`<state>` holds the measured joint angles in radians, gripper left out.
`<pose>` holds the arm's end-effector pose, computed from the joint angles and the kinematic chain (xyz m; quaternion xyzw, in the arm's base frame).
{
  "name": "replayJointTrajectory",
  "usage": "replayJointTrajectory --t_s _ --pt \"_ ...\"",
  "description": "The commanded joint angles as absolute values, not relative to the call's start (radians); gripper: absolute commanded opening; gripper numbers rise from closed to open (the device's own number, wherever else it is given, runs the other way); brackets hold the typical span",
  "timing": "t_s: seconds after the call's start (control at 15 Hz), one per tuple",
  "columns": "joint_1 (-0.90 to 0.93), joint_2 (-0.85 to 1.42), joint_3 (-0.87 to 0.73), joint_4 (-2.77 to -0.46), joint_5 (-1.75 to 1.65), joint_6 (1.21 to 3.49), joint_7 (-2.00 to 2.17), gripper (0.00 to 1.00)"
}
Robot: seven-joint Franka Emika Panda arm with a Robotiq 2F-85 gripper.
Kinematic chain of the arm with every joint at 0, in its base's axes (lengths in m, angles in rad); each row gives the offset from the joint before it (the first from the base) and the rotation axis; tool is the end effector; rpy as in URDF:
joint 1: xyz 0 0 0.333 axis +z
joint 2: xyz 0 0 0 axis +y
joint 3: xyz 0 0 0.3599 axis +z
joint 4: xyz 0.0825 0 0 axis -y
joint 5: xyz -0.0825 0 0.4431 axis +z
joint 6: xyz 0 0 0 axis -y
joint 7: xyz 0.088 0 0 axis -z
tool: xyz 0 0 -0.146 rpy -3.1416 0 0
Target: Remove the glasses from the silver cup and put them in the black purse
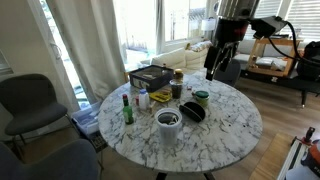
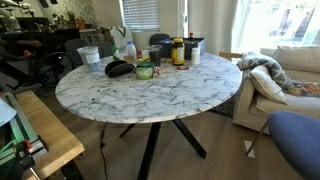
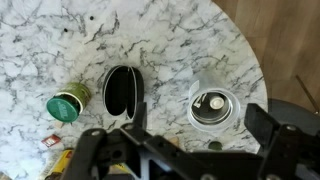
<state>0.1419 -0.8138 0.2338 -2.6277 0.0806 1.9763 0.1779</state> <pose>0.3314 0.1380 0.4757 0.9945 0.0560 0.0839 0.0270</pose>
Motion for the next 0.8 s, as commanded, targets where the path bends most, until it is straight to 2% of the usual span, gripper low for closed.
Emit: replayJointTrajectory --t_s 0.0,0.4,0.73 --pt "0.148 -0.812 0.229 -2.625 0.076 1.974 0.182 1.0" --pt "0.14 -0.832 0.215 -2.641 0.059 2.009 0.159 1.0" --pt "0.161 -0.784 0.037 -2.634 -0.059 2.128 -0.228 1.0"
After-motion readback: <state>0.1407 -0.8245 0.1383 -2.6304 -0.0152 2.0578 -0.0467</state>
